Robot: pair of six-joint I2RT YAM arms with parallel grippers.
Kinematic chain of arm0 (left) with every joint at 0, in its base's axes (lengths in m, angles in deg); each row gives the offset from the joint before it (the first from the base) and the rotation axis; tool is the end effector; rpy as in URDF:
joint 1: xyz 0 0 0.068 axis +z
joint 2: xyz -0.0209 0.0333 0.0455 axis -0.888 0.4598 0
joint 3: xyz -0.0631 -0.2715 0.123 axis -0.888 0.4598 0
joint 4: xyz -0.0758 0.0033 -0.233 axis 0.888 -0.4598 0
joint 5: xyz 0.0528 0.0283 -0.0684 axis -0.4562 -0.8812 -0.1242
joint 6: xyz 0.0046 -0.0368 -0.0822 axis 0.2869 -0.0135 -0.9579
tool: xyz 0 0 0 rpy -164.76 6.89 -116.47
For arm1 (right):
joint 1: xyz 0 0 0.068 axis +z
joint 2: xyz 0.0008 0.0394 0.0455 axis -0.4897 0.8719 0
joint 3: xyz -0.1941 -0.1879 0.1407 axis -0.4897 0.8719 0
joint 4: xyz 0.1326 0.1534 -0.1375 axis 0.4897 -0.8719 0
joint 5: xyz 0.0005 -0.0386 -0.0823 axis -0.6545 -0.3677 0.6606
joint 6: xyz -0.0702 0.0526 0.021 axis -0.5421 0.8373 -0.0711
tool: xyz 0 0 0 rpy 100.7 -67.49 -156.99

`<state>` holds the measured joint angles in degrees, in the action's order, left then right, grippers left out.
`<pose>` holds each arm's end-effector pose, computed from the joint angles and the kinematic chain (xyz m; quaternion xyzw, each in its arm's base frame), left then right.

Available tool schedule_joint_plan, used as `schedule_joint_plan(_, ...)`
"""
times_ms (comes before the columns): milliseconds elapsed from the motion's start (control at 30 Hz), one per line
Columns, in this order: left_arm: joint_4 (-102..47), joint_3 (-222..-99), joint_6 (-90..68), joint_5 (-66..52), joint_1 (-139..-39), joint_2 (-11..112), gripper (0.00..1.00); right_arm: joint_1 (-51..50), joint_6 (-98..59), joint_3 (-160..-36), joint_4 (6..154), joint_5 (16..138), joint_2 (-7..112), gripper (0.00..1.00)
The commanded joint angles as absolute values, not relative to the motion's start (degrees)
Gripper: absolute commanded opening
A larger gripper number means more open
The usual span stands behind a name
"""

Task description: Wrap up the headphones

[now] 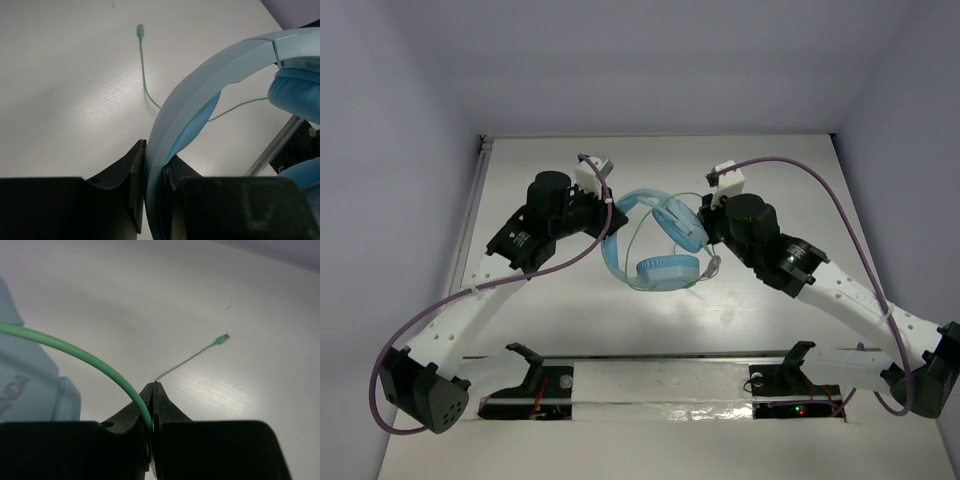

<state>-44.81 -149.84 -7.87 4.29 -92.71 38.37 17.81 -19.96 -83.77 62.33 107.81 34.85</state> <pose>0.2090 -0.1520 0.3913 0.2451 0.7560 -0.3242 0.5131 0.1961 0.1646 0.3808 -0.1712 0.7928 0.1054 0.5754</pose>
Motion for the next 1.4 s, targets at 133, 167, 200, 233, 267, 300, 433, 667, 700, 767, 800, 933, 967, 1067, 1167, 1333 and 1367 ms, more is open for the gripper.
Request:
schedule_joint_plan(133, -36.1, -155.8, -14.5, 15.3, -90.2, 35.4, 0.00, 14.4, -14.7, -79.1, 75.2, 101.4, 33.3, 0.12)
schedule_joint_plan(167, -36.0, -156.3, -15.3, 15.4, -89.7, 35.5, 0.00, 13.7, -13.1, -77.5, 77.2, 99.9, 33.0, 0.12)
schedule_joint_plan(200, -36.6, -157.5, -15.6, 15.6, -89.7, 35.6, 0.00, 13.7, -12.7, -76.5, 78.6, 98.7, 32.7, 0.12)
schedule_joint_plan(233, -37.0, -158.3, -15.6, 16.1, -89.7, 35.9, 0.00, 13.7, -12.1, -75.6, 79.8, 97.8, 32.4, 0.12)
schedule_joint_plan(267, -37.4, -159.1, -15.7, 16.6, -89.7, 36.7, 0.00, 13.0, -11.1, -74.9, 82.2, 96.4, 32.4, 0.12)
schedule_joint_plan(300, -38.1, -160.3, -15.9, 17.1, -89.7, 37.0, 0.00, 13.0, -10.7, -74.2, 83.0, 95.6, 32.7, 0.13)
schedule_joint_plan(433, -36.6, -160.1, -17.6, 19.5, -89.2, 37.3, 0.00, 13.0, -9.8, -73.0, 86.2, 93.2, 33.2, 0.17)
schedule_joint_plan(667, -33.7, -161.9, -22.5, 22.0, -89.2, 37.3, 0.00, 13.0, -7.7, -68.2, 97.6, 88.7, 35.9, 0.32)
schedule_joint_plan(700, -33.8, -162.4, -23.0, 21.9, -89.2, 37.5, 0.00, 13.0, -7.5, -67.6, 99.1, 88.3, 36.3, 0.32)
schedule_joint_plan(767, -34.4, -163.1, -24.0, 21.4, -89.2, 37.7, 0.00, 13.0, -7.5, -66.8, 102.5, 87.4, 38.1, 0.34)
schedule_joint_plan(800, -34.6, -163.8, -24.5, 21.3, -89.2, 38.0, 0.00, 13.0, -7.6, -66.7, 103.3, 87.0, 39.1, 0.34)
schedule_joint_plan(933, -34.5, -164.7, -27.9, 21.7, -88.1, 38.8, 0.00, 13.0, -6.5, -64.0, 109.5, 85.5, 42.5, 0.37)
schedule_joint_plan(967, -34.0, -164.6, -28.8, 21.6, -87.6, 38.6, 0.00, 13.0, -6.0, -63.7, 111.0, 85.0, 43.5, 0.38)
schedule_joint_plan(1067, -30.2, -163.4, -32.7, 21.8, -86.5, 38.0, 0.00, 13.0, -4.9, -62.4, 113.5, 83.3, 44.9, 0.41)
schedule_joint_plan(1167, -26.6, -162.9, -35.5, 21.7, -86.4, 38.2, 0.00, 13.0, -3.9, -61.2, 118.3, 80.7, 46.6, 0.45)
schedule_joint_plan(1333, -22.3, -162.0, -39.6, 22.7, -85.9, 38.8, 0.00, 13.0, -2.9, -60.5, 123.0, 78.1, 49.6, 0.47)
schedule_joint_plan(1367, -21.7, -161.9, -40.0, 22.7, -85.9, 38.7, 0.00, 13.0, -2.8, -60.5, 123.9, 77.9, 50.3, 0.49)
